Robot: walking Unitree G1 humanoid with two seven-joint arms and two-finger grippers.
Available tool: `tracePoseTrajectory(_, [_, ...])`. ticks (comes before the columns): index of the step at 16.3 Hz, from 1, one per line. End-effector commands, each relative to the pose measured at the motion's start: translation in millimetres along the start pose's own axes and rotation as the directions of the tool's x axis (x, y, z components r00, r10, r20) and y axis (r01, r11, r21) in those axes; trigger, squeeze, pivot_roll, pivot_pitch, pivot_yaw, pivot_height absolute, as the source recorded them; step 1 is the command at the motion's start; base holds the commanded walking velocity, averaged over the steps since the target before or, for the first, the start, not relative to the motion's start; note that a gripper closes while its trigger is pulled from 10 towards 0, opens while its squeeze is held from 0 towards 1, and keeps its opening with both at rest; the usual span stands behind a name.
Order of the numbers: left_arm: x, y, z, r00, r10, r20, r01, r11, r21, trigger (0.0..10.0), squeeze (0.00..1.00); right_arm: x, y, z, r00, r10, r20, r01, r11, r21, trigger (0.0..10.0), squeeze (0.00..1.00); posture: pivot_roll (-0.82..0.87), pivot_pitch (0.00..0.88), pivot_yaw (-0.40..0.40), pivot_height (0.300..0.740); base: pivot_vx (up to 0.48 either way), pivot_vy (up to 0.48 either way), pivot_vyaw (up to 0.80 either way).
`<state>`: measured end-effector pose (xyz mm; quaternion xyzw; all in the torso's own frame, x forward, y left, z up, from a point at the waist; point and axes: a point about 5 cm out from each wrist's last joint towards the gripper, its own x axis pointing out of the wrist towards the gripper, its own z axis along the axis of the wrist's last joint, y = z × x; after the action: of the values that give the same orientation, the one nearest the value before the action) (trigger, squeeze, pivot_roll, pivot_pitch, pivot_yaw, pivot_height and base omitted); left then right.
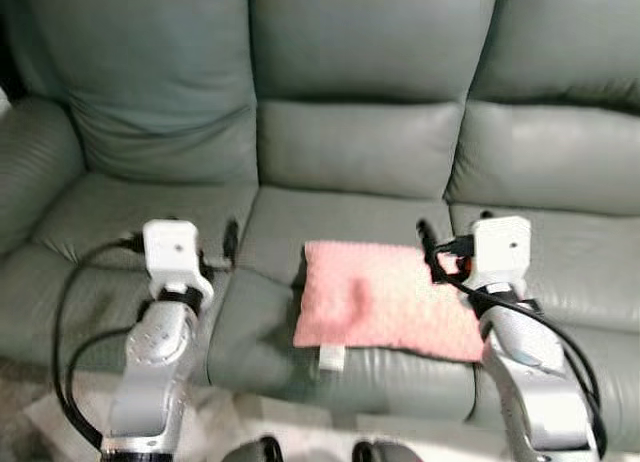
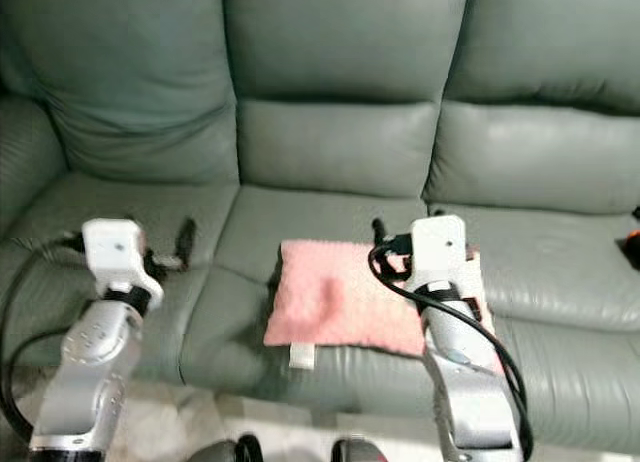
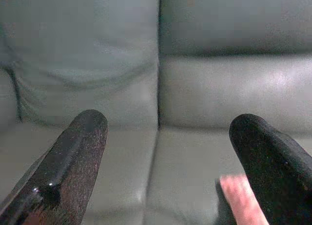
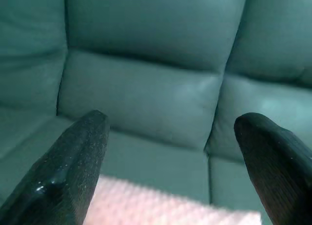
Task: Move the pillow to the sofa
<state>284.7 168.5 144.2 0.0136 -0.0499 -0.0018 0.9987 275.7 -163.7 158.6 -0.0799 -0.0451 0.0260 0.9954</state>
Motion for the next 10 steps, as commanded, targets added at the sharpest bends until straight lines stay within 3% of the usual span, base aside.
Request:
tracePoseTrajectory(1, [-1.1, 3.1, 9.7, 0.999, -0.004, 0.037, 0.004, 1.0, 0.015, 10.0, 0.0, -5.6, -1.3, 5.0, 1.0, -0.014, 0.024, 0.015, 1.0, -0.001, 10.0, 0.0, -0.16, 0.055, 0.055, 0.74, 0.0, 0.0, 0.0])
tracePoseTrajectory(4, [-0.5, 7.7, -7.6, 1.0, 0.01, -0.024, -0.01, 1.0, 0.003, 10.0, 0.0, -8.6, -1.9, -5.1, 1.0, -0.022, 0.0, 0.022, 1.0, -0.004, 10.0, 0.0, -0.16, 0.042, 0.064, 0.74, 0.0, 0.0, 0.0])
tracePoseTrajectory(10, [12.2, -0.5, -3.8, 1.0, -0.028, -0.006, 0.028, 0.999, -0.016, 10.0, 0.0, -1.6, -5.0, -0.8, 0.999, -0.034, 0.019, 0.034, 0.999, -0.013, 10.0, 0.0, -0.17, 0.025, 0.07, 0.74, 0.0, 0.0, 0.0])
